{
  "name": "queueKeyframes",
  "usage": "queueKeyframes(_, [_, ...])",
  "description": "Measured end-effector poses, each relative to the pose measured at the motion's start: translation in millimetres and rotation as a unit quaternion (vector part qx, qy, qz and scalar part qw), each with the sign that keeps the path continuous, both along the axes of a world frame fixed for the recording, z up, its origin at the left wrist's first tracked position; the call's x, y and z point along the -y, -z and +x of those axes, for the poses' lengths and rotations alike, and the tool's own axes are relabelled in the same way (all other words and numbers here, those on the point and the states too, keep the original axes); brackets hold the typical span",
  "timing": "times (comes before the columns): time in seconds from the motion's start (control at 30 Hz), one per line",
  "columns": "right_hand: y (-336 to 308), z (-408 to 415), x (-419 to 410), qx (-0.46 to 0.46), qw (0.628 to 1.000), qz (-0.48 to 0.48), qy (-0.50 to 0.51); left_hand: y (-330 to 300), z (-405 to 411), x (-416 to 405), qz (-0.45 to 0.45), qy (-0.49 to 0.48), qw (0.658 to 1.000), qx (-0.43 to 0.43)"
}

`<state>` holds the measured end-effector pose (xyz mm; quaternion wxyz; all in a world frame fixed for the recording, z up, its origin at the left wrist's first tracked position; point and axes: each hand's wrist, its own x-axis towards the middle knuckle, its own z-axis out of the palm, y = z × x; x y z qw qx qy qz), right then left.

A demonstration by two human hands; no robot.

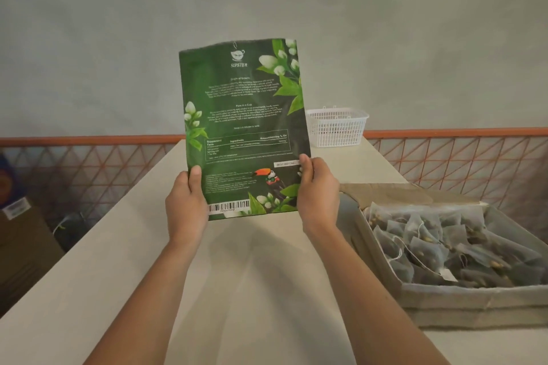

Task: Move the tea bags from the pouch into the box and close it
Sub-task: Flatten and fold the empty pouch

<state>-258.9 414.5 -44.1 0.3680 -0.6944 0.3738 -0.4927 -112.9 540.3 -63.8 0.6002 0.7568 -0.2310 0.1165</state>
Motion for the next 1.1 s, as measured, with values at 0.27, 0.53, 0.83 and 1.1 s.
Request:
queueKeyframes(0.27, [-11.5, 23.6, 17.2, 0.0, 0.989, 0.076, -0.131, 17.6, 22.3, -1.8, 0.004, 0.031, 0.999, -0.022])
queueKeyframes(0.53, [-30.5, 58.9, 44.6, 0.009, 0.967, 0.132, -0.217, -9.0, 73.2, -8.0, 0.041, 0.169, 0.963, -0.204])
queueKeyframes(0.83, [-51.7, 75.0, 65.5, 0.072, 0.912, 0.305, -0.265, -59.9, 107.1, -1.0, -0.03, 0.219, 0.928, -0.3])
queueKeyframes(1.1, [-100.8, 55.9, 77.1, 0.104, 0.85, 0.449, -0.253, -115.2, 93.7, 4.1, -0.112, 0.281, 0.851, -0.429])
